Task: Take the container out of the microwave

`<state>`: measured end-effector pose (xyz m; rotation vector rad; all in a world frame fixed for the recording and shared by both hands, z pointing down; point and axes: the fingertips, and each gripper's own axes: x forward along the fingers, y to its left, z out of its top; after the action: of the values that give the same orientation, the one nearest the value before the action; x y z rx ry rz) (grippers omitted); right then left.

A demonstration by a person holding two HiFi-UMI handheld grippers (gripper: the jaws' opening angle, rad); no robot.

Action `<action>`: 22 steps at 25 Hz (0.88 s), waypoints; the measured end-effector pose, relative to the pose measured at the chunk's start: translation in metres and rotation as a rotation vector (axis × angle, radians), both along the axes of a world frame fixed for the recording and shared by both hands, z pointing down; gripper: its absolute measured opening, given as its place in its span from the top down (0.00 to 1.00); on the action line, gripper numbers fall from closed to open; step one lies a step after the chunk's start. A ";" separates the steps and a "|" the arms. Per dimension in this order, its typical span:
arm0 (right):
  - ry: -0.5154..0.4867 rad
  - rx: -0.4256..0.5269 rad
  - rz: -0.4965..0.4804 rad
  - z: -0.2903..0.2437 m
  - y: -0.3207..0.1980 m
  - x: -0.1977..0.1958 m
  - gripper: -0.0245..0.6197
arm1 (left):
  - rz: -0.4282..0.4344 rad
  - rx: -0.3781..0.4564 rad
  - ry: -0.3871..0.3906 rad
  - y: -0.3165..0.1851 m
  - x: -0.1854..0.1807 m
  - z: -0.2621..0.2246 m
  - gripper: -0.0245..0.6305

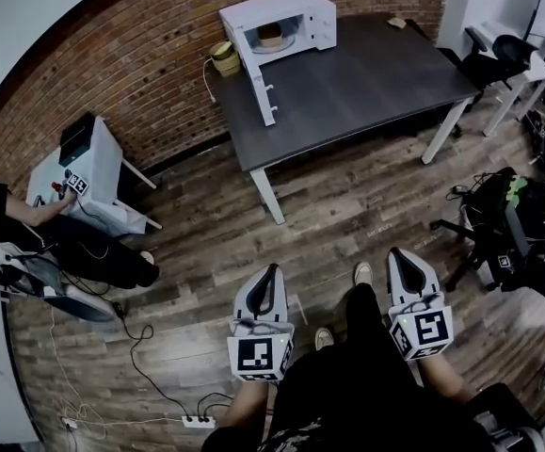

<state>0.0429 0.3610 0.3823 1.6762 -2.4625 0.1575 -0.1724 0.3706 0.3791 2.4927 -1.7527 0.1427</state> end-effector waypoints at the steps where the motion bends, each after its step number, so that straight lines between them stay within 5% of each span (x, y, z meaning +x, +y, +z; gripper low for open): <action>1: -0.003 -0.003 -0.007 0.001 -0.011 0.001 0.86 | -0.014 0.000 0.002 -0.008 -0.001 -0.002 0.95; 10: 0.000 0.007 -0.093 -0.011 -0.120 0.008 0.86 | -0.086 -0.002 -0.012 -0.089 0.009 -0.014 0.95; 22: 0.087 0.052 -0.111 -0.023 -0.236 0.077 0.86 | -0.075 -0.019 -0.002 -0.215 0.085 -0.021 0.96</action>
<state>0.1194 0.1247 0.3595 1.5265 -2.5066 0.0074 -0.0877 0.1557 0.3577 2.4105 -1.8332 0.1557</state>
